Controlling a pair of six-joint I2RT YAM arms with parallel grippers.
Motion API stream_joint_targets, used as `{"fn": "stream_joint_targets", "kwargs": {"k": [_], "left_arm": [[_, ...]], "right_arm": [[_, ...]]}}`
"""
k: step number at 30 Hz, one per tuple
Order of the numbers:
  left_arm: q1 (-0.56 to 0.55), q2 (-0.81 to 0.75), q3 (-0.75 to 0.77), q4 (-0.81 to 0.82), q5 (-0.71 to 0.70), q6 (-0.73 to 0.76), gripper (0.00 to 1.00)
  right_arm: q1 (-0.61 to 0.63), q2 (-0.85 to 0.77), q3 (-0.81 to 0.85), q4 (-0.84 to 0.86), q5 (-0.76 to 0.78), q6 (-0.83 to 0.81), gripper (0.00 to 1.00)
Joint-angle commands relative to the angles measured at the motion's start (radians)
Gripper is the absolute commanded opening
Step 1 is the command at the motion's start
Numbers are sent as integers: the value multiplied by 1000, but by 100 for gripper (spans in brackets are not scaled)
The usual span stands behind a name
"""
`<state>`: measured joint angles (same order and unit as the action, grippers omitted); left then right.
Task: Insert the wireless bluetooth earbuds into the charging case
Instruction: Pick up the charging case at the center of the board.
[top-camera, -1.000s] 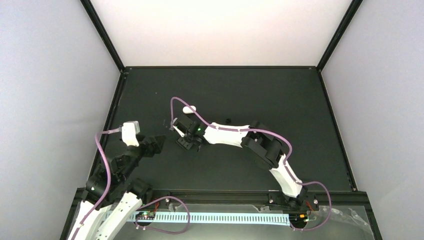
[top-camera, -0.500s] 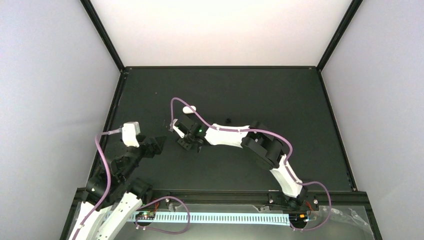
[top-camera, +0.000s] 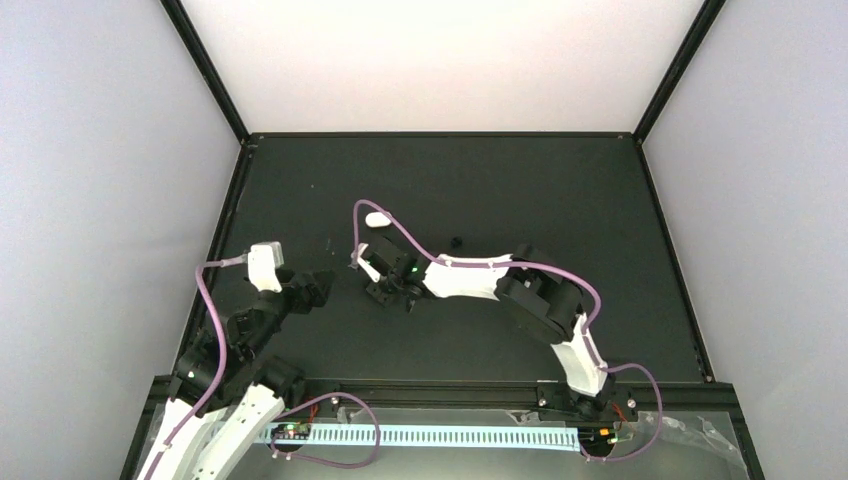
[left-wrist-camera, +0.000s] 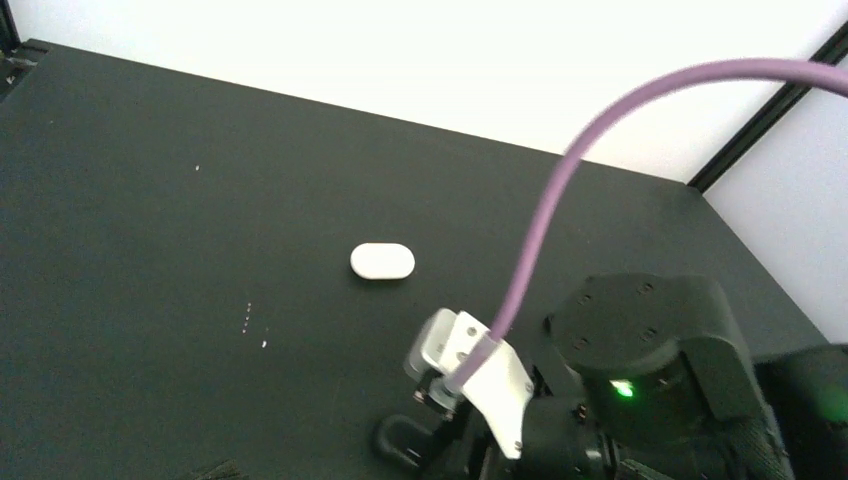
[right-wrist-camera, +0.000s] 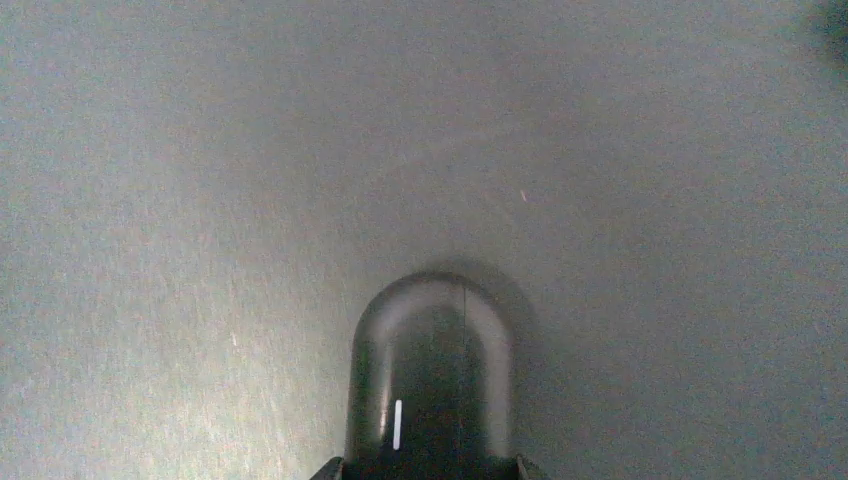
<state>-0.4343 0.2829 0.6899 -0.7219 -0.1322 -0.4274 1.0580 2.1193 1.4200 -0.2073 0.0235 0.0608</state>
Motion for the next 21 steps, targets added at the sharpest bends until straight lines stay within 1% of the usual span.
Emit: {"fn": "stream_joint_targets", "kwargs": {"k": [1, 5, 9, 11, 13, 18, 21], "left_arm": [[-6, -35, -29, 49, -34, -54, 99], [-6, -66, -91, 133, 45, -66, 99], [-6, -33, -132, 237, 194, -59, 99], [-6, 8, -148, 306, 294, -62, 99], [-6, 77, -160, 406, 410, -72, 96], [-9, 251, -171, 635, 715, -159, 90], [-30, 348, -162, 727, 786, -206, 85]], "right_arm": [[-4, -114, -116, 45, 42, 15, 27], [-3, -302, -261, 93, 78, 19, 25], [8, -561, -423, 95, 106, 16, 25], [25, -684, -490, 81, 123, 3, 25], [51, -794, -547, 60, 151, -17, 25], [107, -1000, -650, 8, 210, -40, 25], [136, -1060, -665, -18, 256, -44, 25]]}}
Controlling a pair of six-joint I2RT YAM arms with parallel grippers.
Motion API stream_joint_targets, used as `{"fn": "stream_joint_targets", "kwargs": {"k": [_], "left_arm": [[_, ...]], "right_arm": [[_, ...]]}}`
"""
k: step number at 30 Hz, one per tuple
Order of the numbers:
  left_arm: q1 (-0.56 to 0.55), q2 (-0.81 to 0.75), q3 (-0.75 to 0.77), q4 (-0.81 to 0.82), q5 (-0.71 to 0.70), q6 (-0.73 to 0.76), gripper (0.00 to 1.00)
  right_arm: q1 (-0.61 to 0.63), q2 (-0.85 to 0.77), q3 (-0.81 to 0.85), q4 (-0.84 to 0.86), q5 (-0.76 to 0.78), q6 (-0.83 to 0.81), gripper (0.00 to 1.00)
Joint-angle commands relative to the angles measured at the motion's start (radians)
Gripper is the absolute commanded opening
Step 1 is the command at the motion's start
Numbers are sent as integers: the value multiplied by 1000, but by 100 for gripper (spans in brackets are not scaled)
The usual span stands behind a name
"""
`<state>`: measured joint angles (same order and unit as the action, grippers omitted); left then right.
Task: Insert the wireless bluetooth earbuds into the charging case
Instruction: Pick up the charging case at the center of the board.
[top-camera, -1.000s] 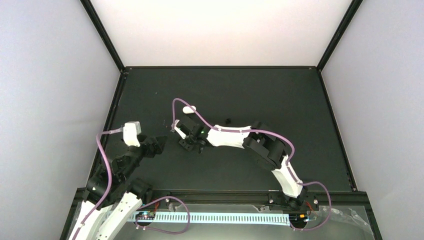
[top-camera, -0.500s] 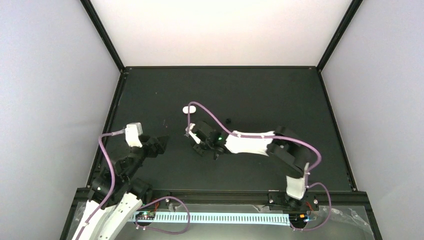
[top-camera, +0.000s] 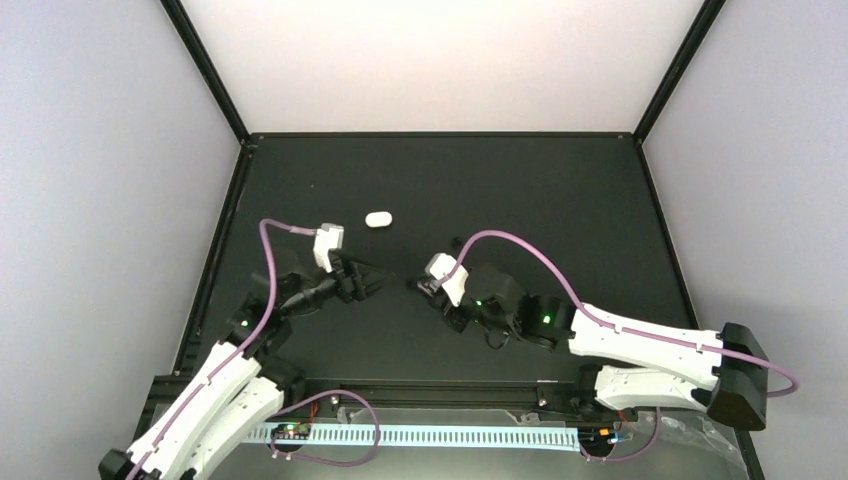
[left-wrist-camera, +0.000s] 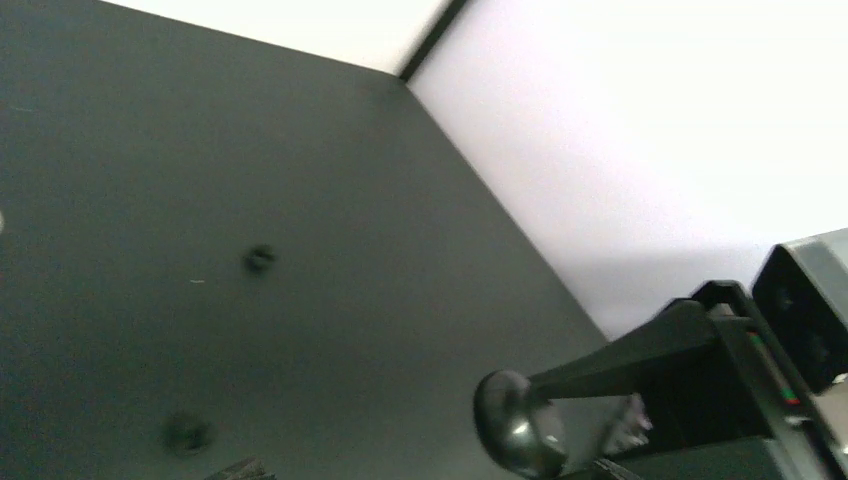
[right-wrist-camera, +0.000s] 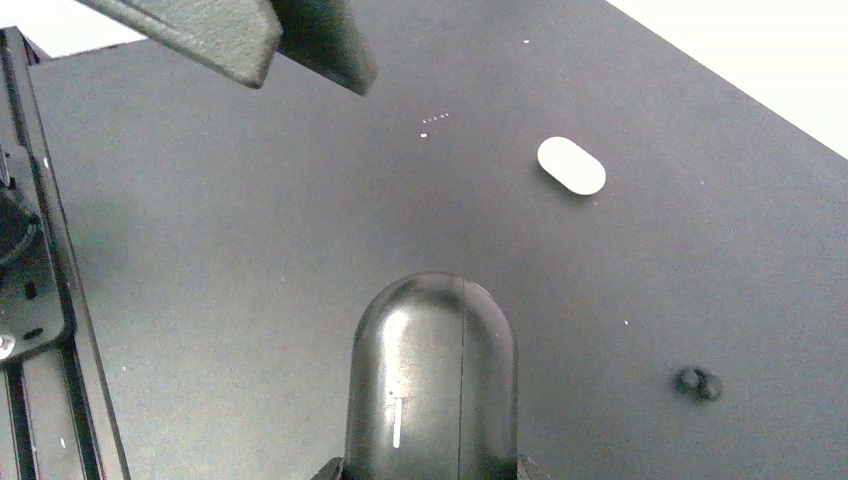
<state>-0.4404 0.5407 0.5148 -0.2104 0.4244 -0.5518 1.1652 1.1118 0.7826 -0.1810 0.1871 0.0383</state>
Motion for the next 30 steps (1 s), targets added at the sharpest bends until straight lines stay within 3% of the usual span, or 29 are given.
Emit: {"fn": "stream_joint_targets", "kwargs": {"k": [1, 11, 30], "left_arm": [[-38, 113, 19, 233, 237, -88, 83], [-175, 275, 68, 247, 189, -75, 77], [-242, 466, 172, 234, 208, -97, 53]], "right_arm": [[37, -63, -26, -53, 109, -20, 25], [52, -113, 0, -72, 167, -27, 25], [93, -132, 15, -56, 163, -63, 26]]}}
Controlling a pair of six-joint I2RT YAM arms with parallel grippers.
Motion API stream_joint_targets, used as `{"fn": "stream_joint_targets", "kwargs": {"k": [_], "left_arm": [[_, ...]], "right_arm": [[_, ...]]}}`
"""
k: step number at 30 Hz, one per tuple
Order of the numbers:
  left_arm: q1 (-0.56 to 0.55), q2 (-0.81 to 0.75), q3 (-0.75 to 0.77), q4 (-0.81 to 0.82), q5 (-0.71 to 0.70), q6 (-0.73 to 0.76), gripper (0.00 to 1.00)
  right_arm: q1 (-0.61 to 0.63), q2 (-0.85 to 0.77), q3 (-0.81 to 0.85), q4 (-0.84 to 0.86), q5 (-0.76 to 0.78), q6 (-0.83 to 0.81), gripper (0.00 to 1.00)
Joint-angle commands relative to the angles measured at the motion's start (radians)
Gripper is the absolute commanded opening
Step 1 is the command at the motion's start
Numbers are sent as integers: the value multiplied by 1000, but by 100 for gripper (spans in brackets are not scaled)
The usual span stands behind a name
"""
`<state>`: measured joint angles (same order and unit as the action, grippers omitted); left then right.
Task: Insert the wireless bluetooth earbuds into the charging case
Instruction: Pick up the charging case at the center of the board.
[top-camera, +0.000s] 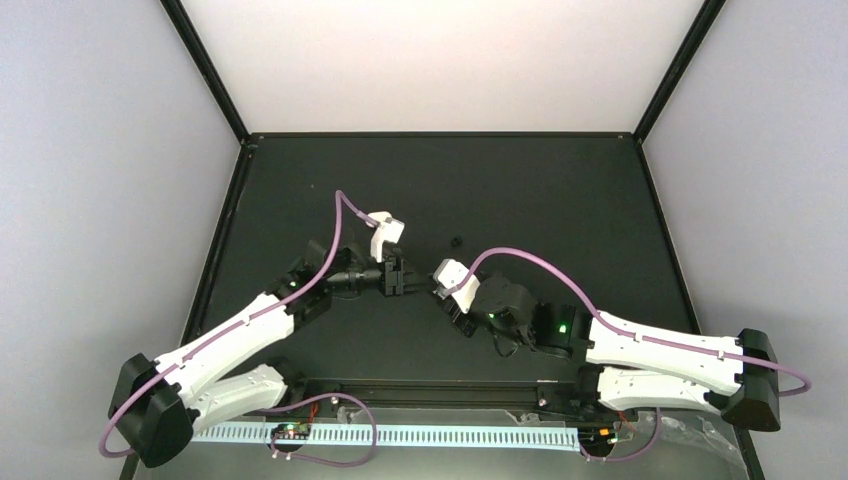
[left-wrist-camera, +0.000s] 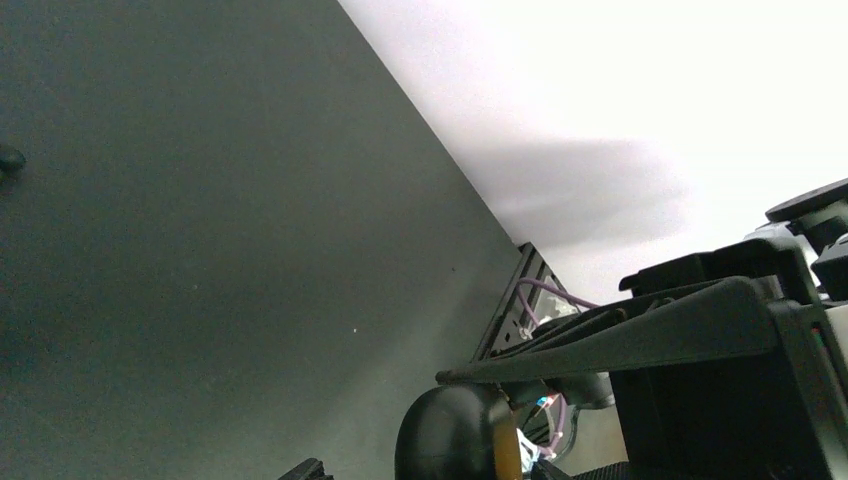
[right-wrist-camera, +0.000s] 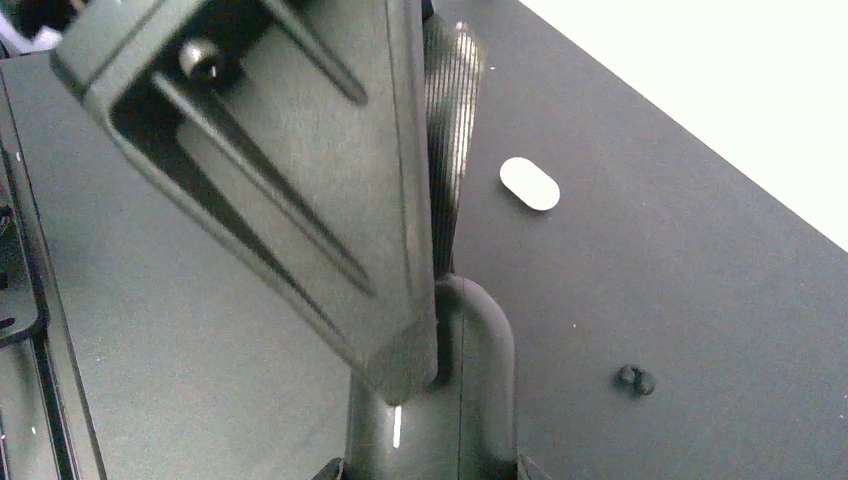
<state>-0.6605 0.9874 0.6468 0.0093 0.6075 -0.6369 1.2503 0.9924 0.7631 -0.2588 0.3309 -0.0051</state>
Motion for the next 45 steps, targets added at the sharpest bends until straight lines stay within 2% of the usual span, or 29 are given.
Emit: {"fn": "stream_joint_targets", "kwargs": {"k": [1, 10, 18, 22, 26, 28, 30, 33, 35, 39, 45], "left_arm": [[-28, 21, 41, 16, 24, -13, 53], [-46, 41, 41, 28, 26, -22, 41], [-51, 53, 37, 55, 27, -36, 37], [-51, 57, 37, 60, 27, -37, 28], [-53, 51, 33, 61, 28, -33, 13], [-53, 43, 30, 63, 29, -28, 7], [-53, 32, 30, 64, 26, -21, 2], [-54, 3, 26, 67, 14, -11, 2], [-53, -29, 24, 71, 1, 2, 2], [-51, -136, 4, 95, -39, 40, 2], [-53, -358, -108, 341, -12, 61, 2]], "right_arm": [[9, -10, 37, 21, 22, -21, 25], [13, 2, 48, 25, 27, -30, 25], [22, 15, 53, 26, 32, -29, 25], [25, 15, 54, 26, 35, -30, 25], [25, 14, 56, 20, 33, -27, 26], [26, 12, 60, 17, 26, -18, 30], [25, -1, 63, 14, 17, 2, 40], [26, -39, 76, 7, -11, 40, 58], [24, -78, 89, 0, -26, 71, 64], [8, -181, 129, -13, -80, 124, 69], [-20, -222, 237, -36, -300, 178, 71]]}}
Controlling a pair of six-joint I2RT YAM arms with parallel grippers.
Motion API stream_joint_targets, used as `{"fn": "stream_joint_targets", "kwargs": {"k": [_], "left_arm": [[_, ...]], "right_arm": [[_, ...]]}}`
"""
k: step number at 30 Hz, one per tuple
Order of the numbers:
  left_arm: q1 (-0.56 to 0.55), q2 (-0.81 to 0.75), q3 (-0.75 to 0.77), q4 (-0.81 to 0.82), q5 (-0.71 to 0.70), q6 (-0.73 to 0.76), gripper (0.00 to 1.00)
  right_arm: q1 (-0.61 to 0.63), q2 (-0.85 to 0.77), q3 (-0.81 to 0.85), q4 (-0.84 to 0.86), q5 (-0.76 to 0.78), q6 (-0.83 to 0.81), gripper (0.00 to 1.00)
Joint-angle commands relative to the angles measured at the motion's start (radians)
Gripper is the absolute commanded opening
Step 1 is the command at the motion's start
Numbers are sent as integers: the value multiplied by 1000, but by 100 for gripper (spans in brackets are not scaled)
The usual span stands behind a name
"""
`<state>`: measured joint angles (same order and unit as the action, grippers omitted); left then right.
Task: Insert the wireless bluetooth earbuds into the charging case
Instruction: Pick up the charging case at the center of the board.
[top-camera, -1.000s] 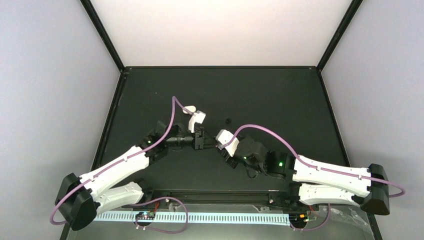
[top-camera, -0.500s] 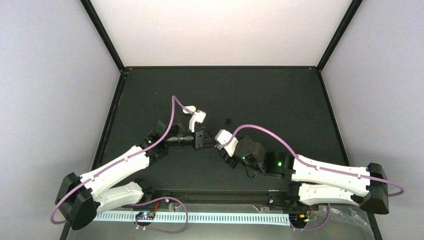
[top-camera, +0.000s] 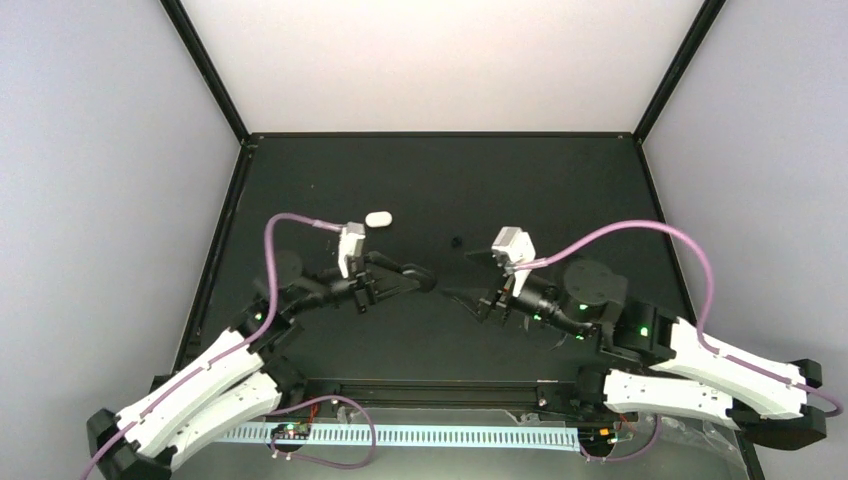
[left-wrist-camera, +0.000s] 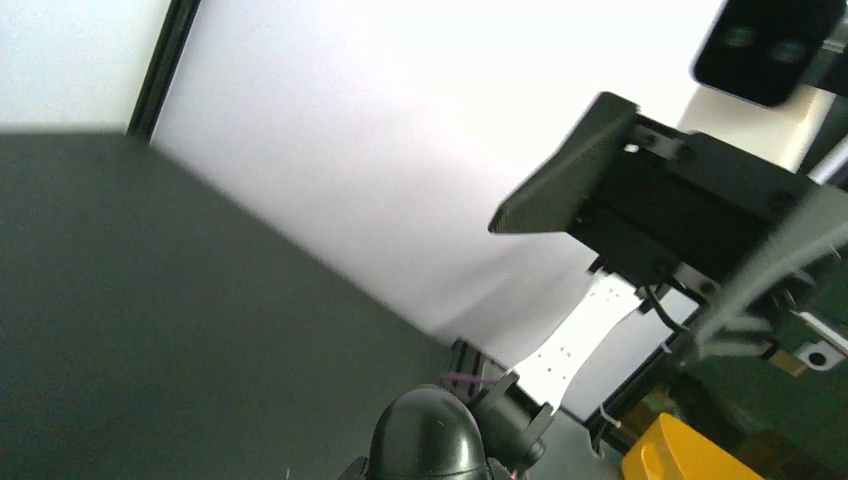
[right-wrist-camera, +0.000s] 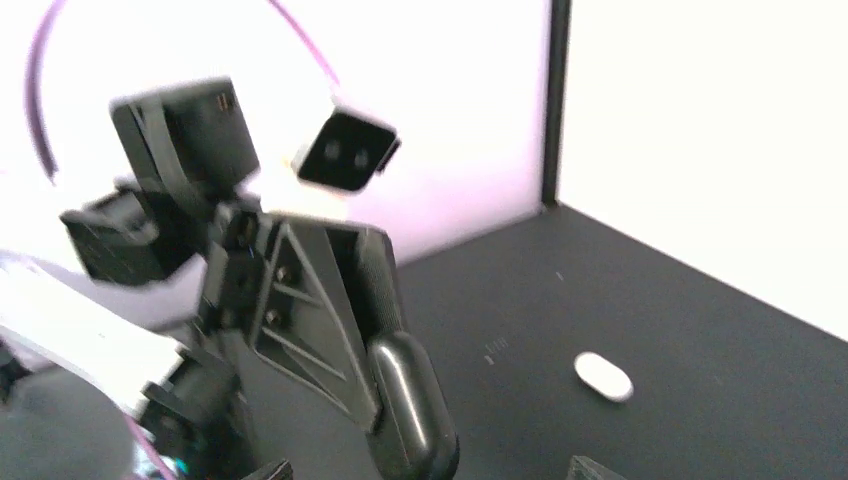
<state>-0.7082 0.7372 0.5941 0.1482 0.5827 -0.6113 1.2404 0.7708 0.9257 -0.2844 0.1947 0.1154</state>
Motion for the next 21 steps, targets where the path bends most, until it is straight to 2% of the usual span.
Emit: {"fn": "stream_joint_targets", "kwargs": {"k": [1, 4, 8, 15, 21], "left_arm": [[-4, -134, -69, 233, 21, 39, 2], [-6, -201, -99, 317, 53, 56, 1], [-6, -263, -114, 347, 60, 82, 2], [-7, -298, -132, 420, 122, 77, 1], [-6, -318, -139, 418, 129, 85, 2]], "right_arm": [[-11, 11, 96, -13, -192, 63, 71], [-10, 39, 132, 5, -274, 75, 70], [-10, 95, 169, 21, -362, 77, 69], [-10, 156, 184, 78, -433, 105, 67], [-10, 193, 199, 114, -475, 129, 59]]}}
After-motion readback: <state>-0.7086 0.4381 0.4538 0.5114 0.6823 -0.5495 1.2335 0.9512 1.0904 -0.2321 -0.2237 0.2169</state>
